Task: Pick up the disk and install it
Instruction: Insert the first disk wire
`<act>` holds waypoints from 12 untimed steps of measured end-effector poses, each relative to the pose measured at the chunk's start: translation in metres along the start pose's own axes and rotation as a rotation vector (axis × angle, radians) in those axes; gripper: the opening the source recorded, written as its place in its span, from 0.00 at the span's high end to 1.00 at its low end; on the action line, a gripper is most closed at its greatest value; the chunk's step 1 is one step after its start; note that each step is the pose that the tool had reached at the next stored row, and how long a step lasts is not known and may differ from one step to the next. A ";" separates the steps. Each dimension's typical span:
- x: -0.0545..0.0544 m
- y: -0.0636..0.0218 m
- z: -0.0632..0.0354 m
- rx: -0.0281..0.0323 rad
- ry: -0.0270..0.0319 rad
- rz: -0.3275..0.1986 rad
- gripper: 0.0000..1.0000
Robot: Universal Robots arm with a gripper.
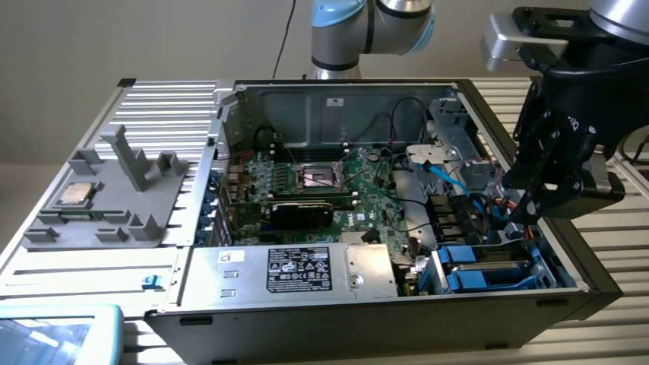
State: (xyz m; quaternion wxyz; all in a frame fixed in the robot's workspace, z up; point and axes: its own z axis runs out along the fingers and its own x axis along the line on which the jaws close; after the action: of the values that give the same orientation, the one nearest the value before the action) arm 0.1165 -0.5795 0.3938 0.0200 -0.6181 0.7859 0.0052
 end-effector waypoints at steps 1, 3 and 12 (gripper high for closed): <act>0.002 -0.0003 0.0012 -0.0016 0.0002 -0.005 0.50; 0.005 -0.0010 0.0041 -0.0039 0.0004 -0.013 0.50; 0.014 -0.0030 0.0140 -0.0150 0.0019 -0.067 0.50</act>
State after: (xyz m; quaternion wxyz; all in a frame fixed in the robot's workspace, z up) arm 0.1166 -0.5930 0.3793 0.0148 -0.6442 0.7647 0.0098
